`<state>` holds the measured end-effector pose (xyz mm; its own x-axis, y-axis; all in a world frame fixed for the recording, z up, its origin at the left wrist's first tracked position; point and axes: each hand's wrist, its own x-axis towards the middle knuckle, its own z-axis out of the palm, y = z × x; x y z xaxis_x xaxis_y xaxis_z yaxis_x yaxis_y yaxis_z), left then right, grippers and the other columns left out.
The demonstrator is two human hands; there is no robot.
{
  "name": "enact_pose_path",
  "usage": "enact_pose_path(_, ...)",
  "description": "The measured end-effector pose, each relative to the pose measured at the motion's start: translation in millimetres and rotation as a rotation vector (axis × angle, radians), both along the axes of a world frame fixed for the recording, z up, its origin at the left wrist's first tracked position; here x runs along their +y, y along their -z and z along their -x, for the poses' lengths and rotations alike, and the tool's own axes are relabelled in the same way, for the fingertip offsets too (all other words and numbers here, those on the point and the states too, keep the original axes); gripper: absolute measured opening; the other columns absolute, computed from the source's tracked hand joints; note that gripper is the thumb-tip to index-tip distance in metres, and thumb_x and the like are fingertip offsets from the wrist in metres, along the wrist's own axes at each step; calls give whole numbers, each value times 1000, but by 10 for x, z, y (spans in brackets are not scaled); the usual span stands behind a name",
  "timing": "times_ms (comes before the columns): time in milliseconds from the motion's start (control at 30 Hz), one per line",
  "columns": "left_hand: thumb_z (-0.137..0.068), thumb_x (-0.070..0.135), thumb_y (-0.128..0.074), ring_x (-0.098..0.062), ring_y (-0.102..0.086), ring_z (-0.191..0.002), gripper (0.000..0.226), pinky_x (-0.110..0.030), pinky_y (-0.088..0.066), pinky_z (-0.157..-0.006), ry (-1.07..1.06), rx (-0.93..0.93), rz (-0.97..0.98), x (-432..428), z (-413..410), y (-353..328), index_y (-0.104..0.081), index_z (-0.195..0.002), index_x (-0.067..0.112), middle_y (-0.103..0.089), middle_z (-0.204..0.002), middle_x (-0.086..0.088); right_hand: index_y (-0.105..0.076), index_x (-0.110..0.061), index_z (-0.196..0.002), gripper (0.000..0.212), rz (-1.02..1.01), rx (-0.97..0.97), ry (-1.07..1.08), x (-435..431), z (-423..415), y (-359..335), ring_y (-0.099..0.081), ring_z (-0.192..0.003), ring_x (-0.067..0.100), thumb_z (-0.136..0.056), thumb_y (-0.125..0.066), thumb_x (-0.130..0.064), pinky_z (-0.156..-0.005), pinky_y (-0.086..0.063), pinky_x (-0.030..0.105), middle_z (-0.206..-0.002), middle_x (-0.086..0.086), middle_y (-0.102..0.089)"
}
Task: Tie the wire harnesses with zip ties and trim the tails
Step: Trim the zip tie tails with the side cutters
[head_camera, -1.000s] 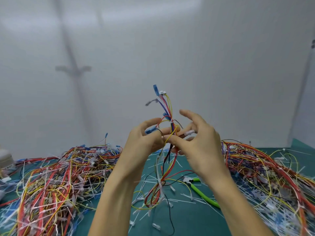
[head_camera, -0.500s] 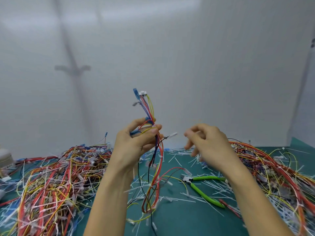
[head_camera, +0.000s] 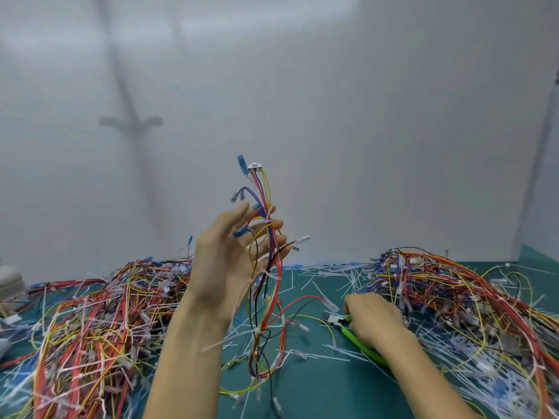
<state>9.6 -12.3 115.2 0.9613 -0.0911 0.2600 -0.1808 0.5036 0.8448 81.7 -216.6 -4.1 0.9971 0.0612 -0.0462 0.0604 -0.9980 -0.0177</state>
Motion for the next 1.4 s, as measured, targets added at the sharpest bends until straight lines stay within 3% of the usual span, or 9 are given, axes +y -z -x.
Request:
enact_pose_path(167, -74, 30, -63, -14, -64, -58, 22, -26, -58, -65, -113, 83, -136, -30, -17, -8, -80, -74, 14, -70, -76, -4, -49, -16, -126, 34, 46, -15, 23, 51, 5, 112, -41, -126, 35, -94, -47, -6, -99, -39, 44, -134, 16, -45)
enact_pose_path(433, -84, 14, -60, -13, -68, -65, 16, -19, -57, -64, -103, 11, -208, -11, -37, 45, -72, -93, 11, -75, -87, -5, -51, -20, -118, 25, 23, -117, -39, 54, -10, 57, -46, -121, 29, -95, -50, -11, -95, -35, 44, -122, 6, -61)
enact_pose_path(567, -78, 13, -61, -15, -69, -70, 22, -21, -58, -67, -104, -15, -185, -13, -42, 68, -73, -97, 10, -74, -88, -8, -43, -24, -111, 21, -129, -334, -12, -55, 22, -207, -55, -104, 28, -98, -49, -9, -80, -35, 40, -103, 3, -66)
enact_pose_path(700, -93, 0, -52, -18, -69, -81, 29, -30, -59, -83, -60, -42, -221, 11, -47, 84, -76, -106, 11, -71, -90, -6, -39, -21, -94, 18, -427, -706, -51, -89, 82, -408, -54, -68, 26, -99, -55, -15, -69, -35, 35, -75, -5, -54)
enact_pose_path(800, -89, 2, -55, -20, -70, -89, 31, -38, -56, -92, -18, -69, -279, 5, -14, 86, -75, -110, 13, -69, -90, -3, -52, -12, -97, 8, -709, -904, -68, -44, 159, -542, -55, -69, 22, -97, -60, -15, -59, -40, 32, -80, -1, -59)
enact_pose_path(933, -81, 8, -56, -24, -71, -91, 35, -45, -54, -94, 36, -26, -256, -41, -9, 62, -75, -110, 10, -68, -91, -6, -68, -7, -107, 14, -950, -1053, -24, -49, 199, -676, -59, -81, 14, -94, -65, -10, -66, -38, 16, -96, 3, -70)
enact_pose_path(1067, -73, 21, -62, -29, -69, -94, 44, -49, -52, -95, 115, 30, -125, -63, -13, 25, -73, -112, 4, -67, -92, -11, -69, -12, -110, 16, -920, -1060, -33, -43, 227, -733, -56, -86, 24, -97, -59, -16, -68, -41, 32, -98, 3, -69)
enact_pose_path(1200, -80, 13, -69, -30, -70, -104, 35, -50, -51, -99, -4, -9, -217, -79, 0, 45, -72, -114, 8, -72, -95, -8, -61, -23, -114, 19, -928, -1033, -30, 8, 283, -804, -48, -85, 28, -103, -46, -25, -69, -40, 42, -91, 1, -63)
enact_pose_path(1400, -99, 7, -52, -29, -74, -91, 20, -25, -59, -67, -201, -33, -283, -132, -48, 87, -67, -112, 5, -75, -102, -12, -57, -32, -95, 37, -1322, -736, -164, 68, 419, -965, -44, -55, -1, -102, -23, -46, -57, -38, 34, -59, -21, -50)
